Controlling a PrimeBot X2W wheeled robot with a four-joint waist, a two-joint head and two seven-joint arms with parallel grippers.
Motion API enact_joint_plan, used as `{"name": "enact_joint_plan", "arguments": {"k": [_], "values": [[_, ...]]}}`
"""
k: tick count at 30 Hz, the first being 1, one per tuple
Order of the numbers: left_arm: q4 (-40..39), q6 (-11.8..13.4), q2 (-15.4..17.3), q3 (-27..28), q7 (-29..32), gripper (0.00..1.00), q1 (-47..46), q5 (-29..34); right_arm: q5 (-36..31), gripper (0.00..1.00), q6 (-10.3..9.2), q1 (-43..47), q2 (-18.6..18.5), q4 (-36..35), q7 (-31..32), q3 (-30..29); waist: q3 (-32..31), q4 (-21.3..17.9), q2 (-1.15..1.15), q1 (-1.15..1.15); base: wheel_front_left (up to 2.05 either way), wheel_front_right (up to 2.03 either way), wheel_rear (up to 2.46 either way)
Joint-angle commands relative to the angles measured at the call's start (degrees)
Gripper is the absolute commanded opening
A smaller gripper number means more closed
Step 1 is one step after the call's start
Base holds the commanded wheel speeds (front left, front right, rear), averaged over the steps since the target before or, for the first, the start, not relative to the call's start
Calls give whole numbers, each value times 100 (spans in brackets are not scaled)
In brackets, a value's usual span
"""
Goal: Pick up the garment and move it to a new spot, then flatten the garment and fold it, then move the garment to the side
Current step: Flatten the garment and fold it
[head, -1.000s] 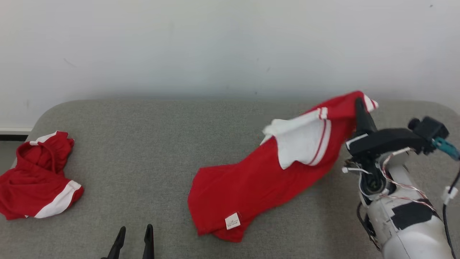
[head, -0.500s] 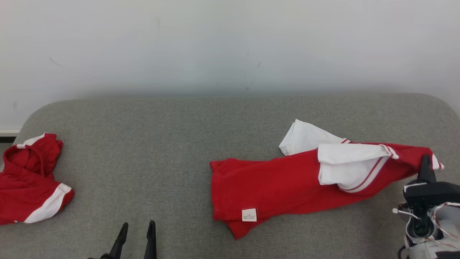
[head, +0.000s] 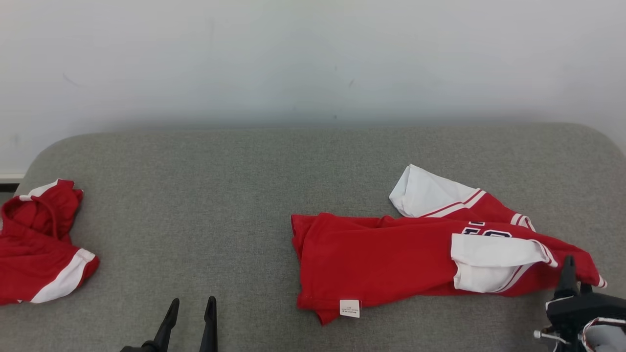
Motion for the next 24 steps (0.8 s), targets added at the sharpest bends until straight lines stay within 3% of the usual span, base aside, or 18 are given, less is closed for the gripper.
{"name": "enact_joint_plan", "arguments": {"k": [1,8,15,19,24], "values": [[7,5,9,2,-19,100,51,1,-203,100,4,159,-16,-107,49,64,-36,11,0,0,0,0,0],[-17,5,6,62,-19,100,144,-10,-1802,100,4,856,-135,-1220,-66,232,-154,-14,0,0,0,0,0],[-63,5,-2,140,-19,100,246,-13,-3473,100,4,1695,241,-3318,109,322,-248,-79,0,0,0,0,0],[-82,5,-8,161,-19,100,259,-10,-3964,100,4,2172,399,-4225,239,606,-278,-85,0,0,0,0,0],[-107,5,-13,182,-19,100,321,3,-4246,100,4,2574,430,-4600,255,918,-312,-78,0,0,0,0,0]]}}
